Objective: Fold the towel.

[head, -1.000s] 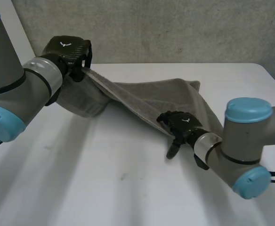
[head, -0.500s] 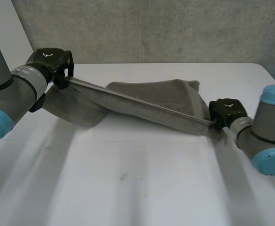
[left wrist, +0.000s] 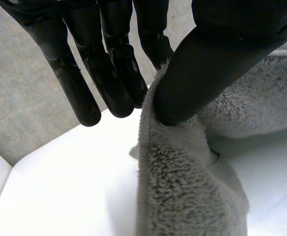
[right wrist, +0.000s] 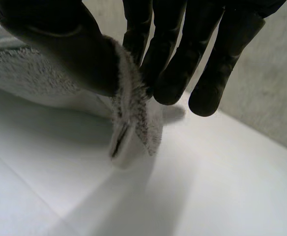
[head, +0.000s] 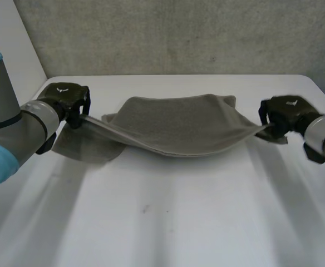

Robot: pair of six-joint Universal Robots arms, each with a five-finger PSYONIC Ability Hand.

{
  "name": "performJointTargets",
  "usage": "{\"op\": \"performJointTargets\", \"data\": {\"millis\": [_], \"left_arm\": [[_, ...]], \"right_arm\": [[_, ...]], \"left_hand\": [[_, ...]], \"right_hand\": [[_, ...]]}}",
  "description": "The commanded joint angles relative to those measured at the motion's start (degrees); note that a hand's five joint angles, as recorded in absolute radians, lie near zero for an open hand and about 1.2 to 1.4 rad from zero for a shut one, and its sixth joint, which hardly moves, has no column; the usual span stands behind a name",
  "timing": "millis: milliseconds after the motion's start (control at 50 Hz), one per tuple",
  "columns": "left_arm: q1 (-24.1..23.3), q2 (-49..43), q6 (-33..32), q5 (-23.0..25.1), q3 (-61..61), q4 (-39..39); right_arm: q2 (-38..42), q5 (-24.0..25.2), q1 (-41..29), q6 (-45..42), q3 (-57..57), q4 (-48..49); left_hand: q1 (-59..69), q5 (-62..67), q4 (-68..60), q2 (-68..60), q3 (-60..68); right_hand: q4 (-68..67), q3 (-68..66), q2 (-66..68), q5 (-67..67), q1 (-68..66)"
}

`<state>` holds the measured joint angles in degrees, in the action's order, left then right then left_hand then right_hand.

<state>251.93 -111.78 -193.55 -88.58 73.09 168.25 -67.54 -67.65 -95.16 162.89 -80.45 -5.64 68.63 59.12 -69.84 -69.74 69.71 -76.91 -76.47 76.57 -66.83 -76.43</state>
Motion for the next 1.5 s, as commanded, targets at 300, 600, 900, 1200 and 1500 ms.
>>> {"op": "performJointTargets", "data": {"millis": [300,600,900,1200,1500], "left_arm": [[-0.47,15.27,-10.62,-0.02,-5.67,-12.58],[-1.35,2.89,-21.08,-0.02,-4.71,-14.53],[-1.7,-20.66,-21.78,-0.19,-41.66,-7.96],[-1.17,-11.97,-3.94,-0.28,-52.44,6.39],[3.13,-12.05,-4.81,3.75,-15.13,8.3]], "right_arm": [[-17.89,6.04,7.71,-13.82,26.73,-29.86],[-5.06,2.17,5.42,-25.51,24.9,-36.02],[14.01,-9.25,-2.04,-20.89,49.64,-23.83],[7.25,-10.66,-2.22,-0.2,62.08,-11.76],[7.76,-2.84,-1.96,-14.34,23.0,-8.53]], "left_hand": [[11.37,10.88,-10.16,-10.26,10.29],[11.37,10.88,-10.16,-10.26,10.29],[11.37,10.88,-10.16,-10.26,10.29],[11.37,10.88,-10.16,-10.26,10.29],[11.37,10.88,-10.16,-10.26,10.29]], "right_hand": [[-3.09,-3.53,3.43,-3.17,-3.57],[-3.09,-3.53,3.43,-3.17,-3.57],[-3.09,-3.53,3.43,-3.17,-3.57],[-3.09,-3.53,3.43,-3.17,-3.57],[-3.09,-3.53,3.43,-3.17,-3.57]]}}
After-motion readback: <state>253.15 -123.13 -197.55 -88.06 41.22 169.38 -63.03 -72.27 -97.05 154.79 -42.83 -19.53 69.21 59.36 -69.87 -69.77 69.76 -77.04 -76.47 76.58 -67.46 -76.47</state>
